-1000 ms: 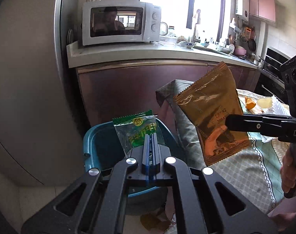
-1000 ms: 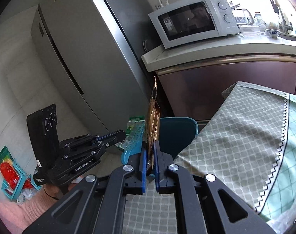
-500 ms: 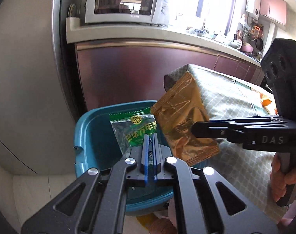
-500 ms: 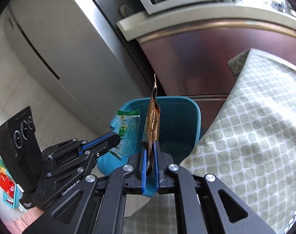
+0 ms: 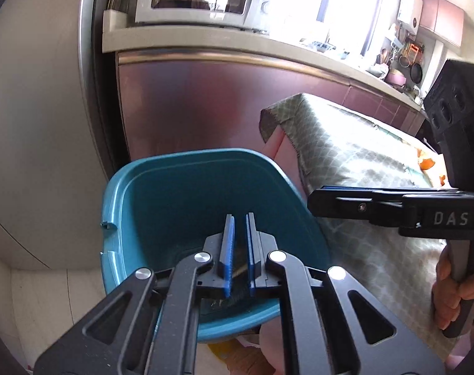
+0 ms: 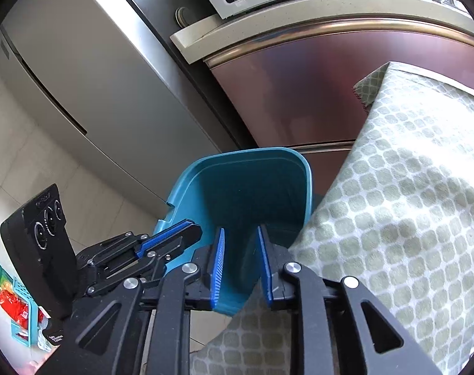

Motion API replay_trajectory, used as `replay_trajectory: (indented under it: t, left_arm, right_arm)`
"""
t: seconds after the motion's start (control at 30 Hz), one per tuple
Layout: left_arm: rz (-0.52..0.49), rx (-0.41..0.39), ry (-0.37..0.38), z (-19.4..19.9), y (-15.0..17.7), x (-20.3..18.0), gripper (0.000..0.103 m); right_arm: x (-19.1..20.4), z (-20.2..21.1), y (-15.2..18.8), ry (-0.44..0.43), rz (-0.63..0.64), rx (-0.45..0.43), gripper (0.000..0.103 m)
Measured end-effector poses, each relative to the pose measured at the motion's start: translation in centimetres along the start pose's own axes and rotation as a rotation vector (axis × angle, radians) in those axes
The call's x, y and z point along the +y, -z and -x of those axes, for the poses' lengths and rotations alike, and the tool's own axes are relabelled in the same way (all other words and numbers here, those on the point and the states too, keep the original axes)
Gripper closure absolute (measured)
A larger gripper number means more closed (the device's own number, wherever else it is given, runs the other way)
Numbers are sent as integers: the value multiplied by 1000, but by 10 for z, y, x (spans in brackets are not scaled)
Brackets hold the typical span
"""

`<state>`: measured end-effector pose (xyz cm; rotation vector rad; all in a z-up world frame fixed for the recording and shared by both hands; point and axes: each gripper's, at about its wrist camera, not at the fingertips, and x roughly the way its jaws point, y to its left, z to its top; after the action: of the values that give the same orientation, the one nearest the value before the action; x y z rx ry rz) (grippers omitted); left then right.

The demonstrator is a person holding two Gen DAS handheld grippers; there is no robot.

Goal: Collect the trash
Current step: 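Open the left gripper over the teal bin while the right gripper opens to drop the brown bag, then move the left gripper back to the table and grasp the white tissue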

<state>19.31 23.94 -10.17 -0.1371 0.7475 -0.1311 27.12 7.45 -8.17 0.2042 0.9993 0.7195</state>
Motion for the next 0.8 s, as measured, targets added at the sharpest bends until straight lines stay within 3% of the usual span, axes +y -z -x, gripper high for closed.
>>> replay_trajectory:
  t: [0.2, 0.27, 0.43, 0.8]
  left_arm:
    - [-45, -66, 63, 27, -5, -30, 84]
    - [-62, -92, 103, 37, -6, -44, 75]
    - [-129, -128, 213, 57, -7, -89, 65]
    - [-287, -76, 406, 57, 6, -211, 52]
  right_arm:
    - [5, 39, 15, -12, 53, -89, 72]
    - [4, 63, 25, -12, 66, -129, 70]
    - [-9, 128, 58, 21, 62, -234, 62]
    - [-66, 234, 137, 224, -55, -382, 53]
